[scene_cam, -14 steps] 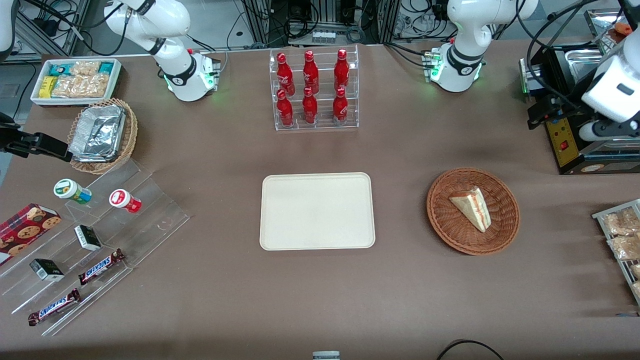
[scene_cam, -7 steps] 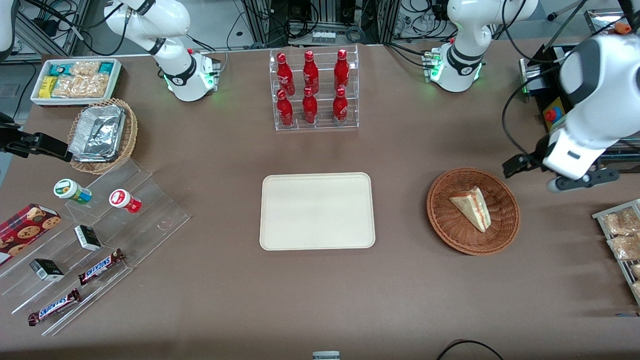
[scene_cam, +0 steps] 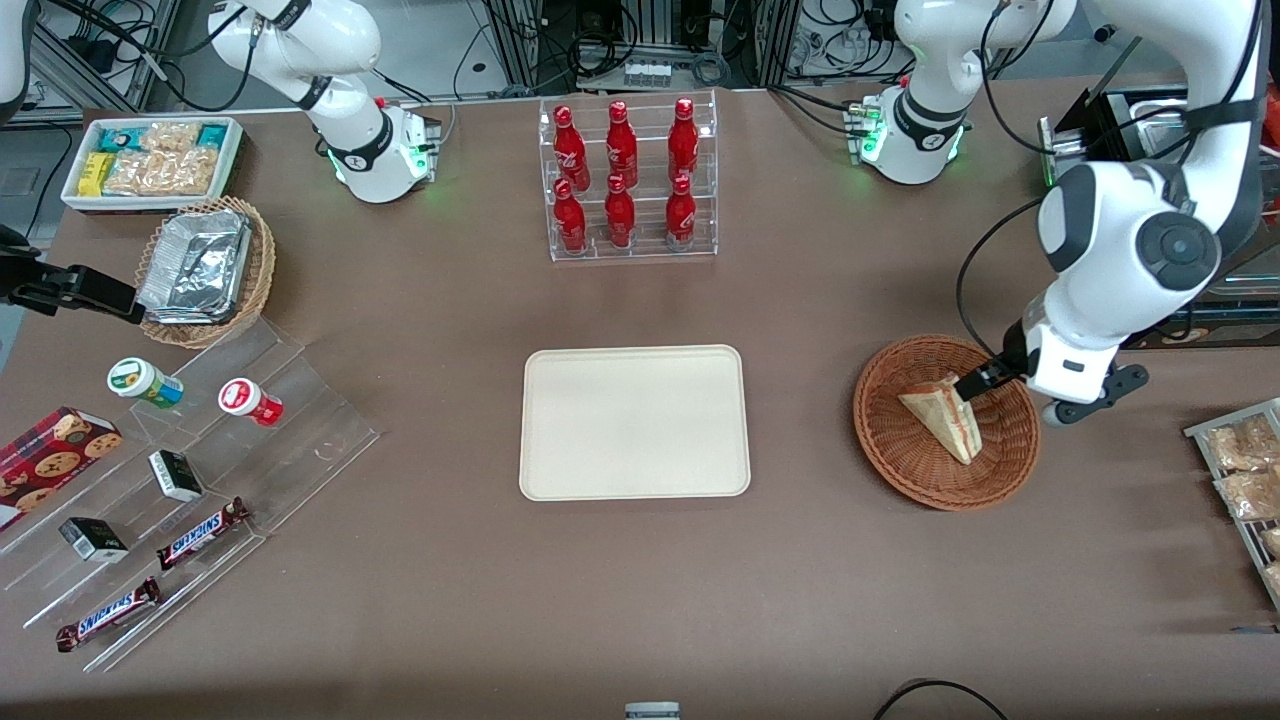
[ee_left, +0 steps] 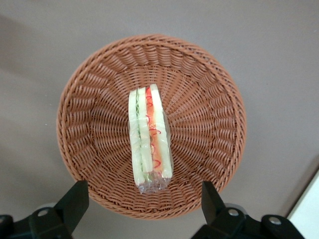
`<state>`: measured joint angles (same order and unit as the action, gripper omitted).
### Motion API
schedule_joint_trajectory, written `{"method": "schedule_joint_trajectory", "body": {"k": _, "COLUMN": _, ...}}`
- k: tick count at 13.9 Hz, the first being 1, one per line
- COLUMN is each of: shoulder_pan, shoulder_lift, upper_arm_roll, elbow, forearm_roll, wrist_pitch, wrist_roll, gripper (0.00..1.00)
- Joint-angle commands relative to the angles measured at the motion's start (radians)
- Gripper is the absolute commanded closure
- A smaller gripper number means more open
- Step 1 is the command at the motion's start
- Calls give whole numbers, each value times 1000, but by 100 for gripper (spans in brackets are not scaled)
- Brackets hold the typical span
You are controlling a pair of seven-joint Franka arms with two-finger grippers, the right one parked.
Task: Place sandwich from basket to tray
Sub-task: 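Move the left gripper down over the wrapped sandwich in the wicker basket, then close the left gripper on the wrapped sandwich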
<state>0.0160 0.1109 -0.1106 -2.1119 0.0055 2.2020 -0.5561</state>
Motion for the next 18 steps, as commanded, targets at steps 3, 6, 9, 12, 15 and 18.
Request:
{"method": "schedule_joint_trajectory", "body": {"k": 3, "shoulder_pan": -5, "shoulder_lift": 44, "upper_arm_roll": -4, "elbow": -105, "forearm_roll": 11, "wrist_pitch": 145, "wrist_roll": -91, "gripper": 0}}
{"method": "schedule_joint_trajectory", "body": {"k": 6, "shoulder_pan": -5, "shoulder_lift": 73, "upper_arm_roll": -4, "elbow": -117, "forearm_roll": 11, "wrist_pitch": 166, "wrist_roll": -130, "gripper": 0}}
{"method": "schedule_joint_trajectory", "body": {"k": 9, "shoulder_pan": -4, "shoulder_lift": 95, "upper_arm_roll": -3, "elbow": -141, "forearm_roll": 11, "wrist_pitch": 223, "wrist_roll": -149, "gripper": 0}}
{"method": "schedule_joint_trajectory", "body": {"k": 12, "shoulder_pan": -5, "shoulder_lift": 125, "upper_arm_roll": -4, "elbow": -158, "forearm_roll": 11, "wrist_pitch": 292, "wrist_roll": -194, "gripper": 11}}
{"method": "schedule_joint_trajectory", "body": {"k": 15, "shoulder_pan": -5, "shoulder_lift": 132, "upper_arm_roll": -4, "elbow": -168, "forearm_roll": 11, "wrist_pitch": 314, "wrist_roll": -252, "gripper": 90}}
{"method": "schedule_joint_trajectory", "body": {"k": 18, "shoulder_pan": -5, "shoulder_lift": 122, "upper_arm_roll": -3, "elbow": -158, "forearm_roll": 11, "wrist_pitch": 300, "wrist_roll": -249, "gripper": 100}}
